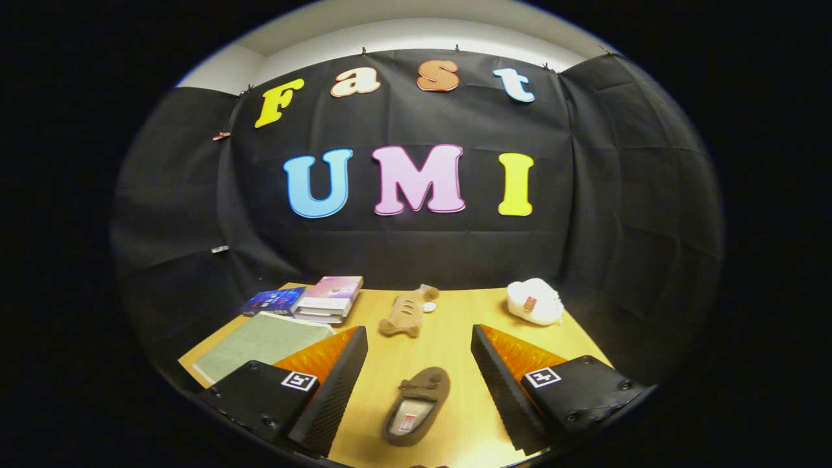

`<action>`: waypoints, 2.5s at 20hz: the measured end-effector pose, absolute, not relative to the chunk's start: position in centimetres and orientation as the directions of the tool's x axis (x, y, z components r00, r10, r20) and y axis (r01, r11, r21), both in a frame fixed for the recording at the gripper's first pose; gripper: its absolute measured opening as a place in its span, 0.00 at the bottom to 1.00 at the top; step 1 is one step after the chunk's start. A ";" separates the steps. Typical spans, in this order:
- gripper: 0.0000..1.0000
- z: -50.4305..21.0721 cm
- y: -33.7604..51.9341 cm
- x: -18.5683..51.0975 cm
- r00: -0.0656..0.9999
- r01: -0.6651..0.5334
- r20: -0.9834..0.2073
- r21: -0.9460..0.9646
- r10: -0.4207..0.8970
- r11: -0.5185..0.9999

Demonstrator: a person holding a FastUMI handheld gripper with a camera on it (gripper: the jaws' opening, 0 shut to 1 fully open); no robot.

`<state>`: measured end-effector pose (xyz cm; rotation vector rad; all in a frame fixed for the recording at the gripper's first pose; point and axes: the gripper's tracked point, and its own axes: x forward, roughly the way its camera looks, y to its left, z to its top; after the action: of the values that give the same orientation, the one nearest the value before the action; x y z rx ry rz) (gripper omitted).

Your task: Open the storage box then place both shoes into the box .Put the left shoe in first, then the right shoe, with the right side of both shoes facing outward in a uniform manner.

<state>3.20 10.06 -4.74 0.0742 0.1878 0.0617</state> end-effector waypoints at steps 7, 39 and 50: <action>0.99 -9.5 18.4 2.8 0.881 -0.276 -0.304 0.295 0.364 0.915; 0.96 -17.3 26.4 -2.0 0.192 0.018 -0.224 0.974 0.955 0.225; 0.31 -18.0 28.5 -0.4 0.202 0.064 -0.307 0.952 0.930 0.300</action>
<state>-0.44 28.51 -17.96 1.0940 1.2072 0.8139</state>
